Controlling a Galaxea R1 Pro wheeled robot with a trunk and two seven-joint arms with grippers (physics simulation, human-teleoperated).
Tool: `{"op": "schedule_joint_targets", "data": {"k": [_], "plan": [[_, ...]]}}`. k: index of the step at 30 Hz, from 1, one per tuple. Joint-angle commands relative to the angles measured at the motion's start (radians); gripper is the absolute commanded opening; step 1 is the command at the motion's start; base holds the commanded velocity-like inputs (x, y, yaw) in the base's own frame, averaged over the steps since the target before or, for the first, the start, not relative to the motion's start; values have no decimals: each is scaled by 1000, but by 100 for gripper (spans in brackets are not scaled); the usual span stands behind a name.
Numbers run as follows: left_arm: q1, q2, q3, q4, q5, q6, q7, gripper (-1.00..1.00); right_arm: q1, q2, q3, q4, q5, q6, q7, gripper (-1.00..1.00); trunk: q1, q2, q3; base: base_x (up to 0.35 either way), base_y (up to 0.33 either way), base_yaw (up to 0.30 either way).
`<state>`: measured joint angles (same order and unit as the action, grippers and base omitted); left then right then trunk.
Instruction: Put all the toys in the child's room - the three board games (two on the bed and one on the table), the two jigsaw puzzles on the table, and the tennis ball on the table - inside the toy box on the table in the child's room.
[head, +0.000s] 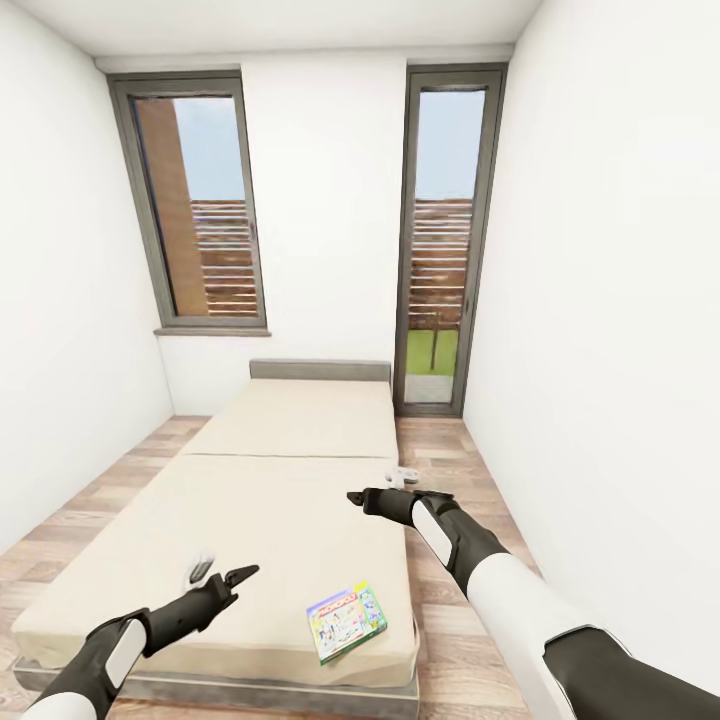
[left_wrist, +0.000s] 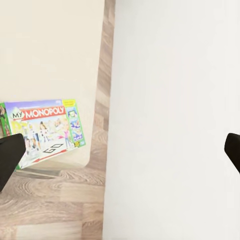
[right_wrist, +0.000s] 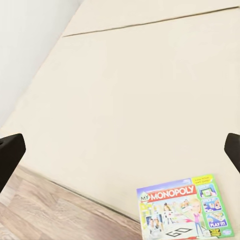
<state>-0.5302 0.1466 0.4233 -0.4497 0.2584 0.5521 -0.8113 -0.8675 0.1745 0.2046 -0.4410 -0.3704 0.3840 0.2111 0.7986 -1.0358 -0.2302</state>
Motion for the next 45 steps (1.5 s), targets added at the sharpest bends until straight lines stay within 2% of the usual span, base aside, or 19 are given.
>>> {"op": "schedule_joint_targets", "data": {"k": [1,5,9,23,45], "plan": [[-1,0,3,0,4,14,-2,100,-1,0,0,-1,-1,4,1,100,4,-8,-5,0,0,0],[-1,3,4,-1,2,66,-2,100,-1,0,0,-1,-1,4,1,100,19,-36,-17,0,0,0],[-2,3,5,-1,1,87,-2,100,-1,0,-1,-1,-1,4,1,100,35,-64,-30,0,0,0],[-2,3,5,-1,1,94,-1,100,-1,0,-1,-1,-1,4,1,100,88,-162,-74,-124,31,0],[-2,1,5,-1,-2,93,6,100,-1,0,-1,-1,-1,1,1,100,173,-316,-142,-5,1,0]]}}
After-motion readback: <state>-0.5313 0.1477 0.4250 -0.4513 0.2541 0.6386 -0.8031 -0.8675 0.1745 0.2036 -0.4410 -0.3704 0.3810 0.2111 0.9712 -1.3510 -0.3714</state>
